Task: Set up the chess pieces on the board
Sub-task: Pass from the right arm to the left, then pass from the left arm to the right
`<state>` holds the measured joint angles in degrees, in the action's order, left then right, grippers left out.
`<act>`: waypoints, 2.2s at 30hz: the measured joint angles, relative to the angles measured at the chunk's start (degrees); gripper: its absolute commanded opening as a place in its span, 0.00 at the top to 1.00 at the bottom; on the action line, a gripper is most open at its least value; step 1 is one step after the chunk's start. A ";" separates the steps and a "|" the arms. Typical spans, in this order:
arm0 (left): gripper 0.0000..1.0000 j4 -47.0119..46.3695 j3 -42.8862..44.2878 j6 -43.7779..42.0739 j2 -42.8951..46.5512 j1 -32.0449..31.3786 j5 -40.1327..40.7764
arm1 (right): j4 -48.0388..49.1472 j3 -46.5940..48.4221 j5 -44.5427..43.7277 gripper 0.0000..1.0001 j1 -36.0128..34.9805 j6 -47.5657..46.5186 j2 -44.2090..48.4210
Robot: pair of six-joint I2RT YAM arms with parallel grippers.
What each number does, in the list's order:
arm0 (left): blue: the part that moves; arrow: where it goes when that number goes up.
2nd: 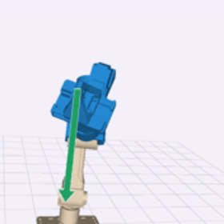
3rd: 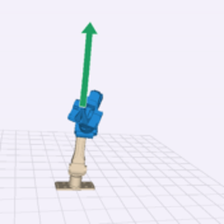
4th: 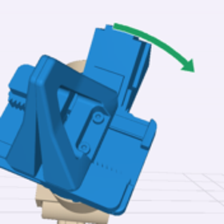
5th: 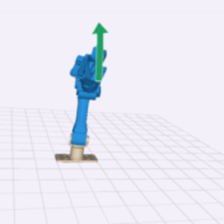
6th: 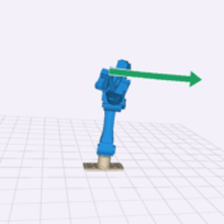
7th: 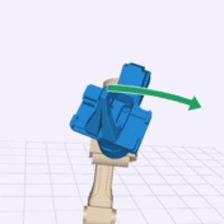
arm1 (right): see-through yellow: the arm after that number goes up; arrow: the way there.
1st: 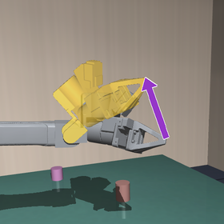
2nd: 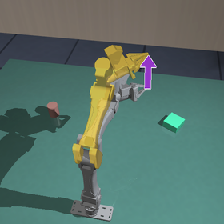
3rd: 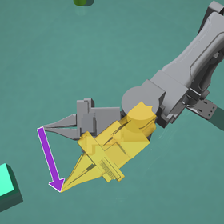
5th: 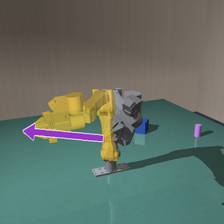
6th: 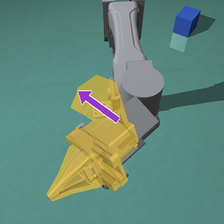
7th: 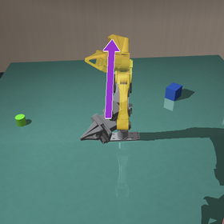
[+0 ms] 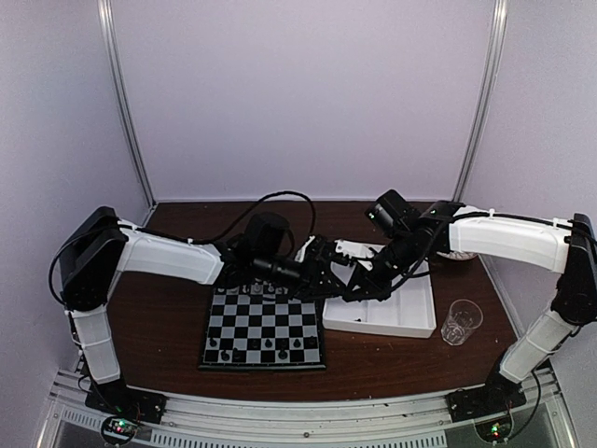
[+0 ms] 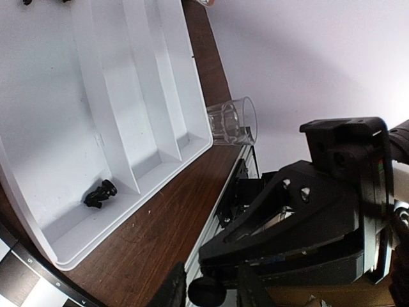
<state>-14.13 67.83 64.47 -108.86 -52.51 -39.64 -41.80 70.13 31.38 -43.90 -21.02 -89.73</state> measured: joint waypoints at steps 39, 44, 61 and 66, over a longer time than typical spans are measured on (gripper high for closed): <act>0.91 -35.67 -7.50 16.81 -1.36 3.69 0.09 | -7.17 7.63 11.87 0.58 9.42 1.95 7.48; 0.91 -43.15 -8.33 21.27 -1.62 4.20 1.51 | -5.75 8.63 12.66 0.57 9.86 4.79 4.46; 0.91 -52.37 -8.26 27.96 -4.79 4.20 2.01 | -1.79 12.15 17.31 0.63 9.88 10.12 0.28; 0.91 -53.27 -8.26 29.00 -5.62 4.20 1.99 | -0.85 12.17 18.12 0.68 9.92 11.26 -0.83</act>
<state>-67.40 59.57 93.47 -114.48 -48.31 -37.65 -42.65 82.30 49.50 -33.98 -9.76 -90.56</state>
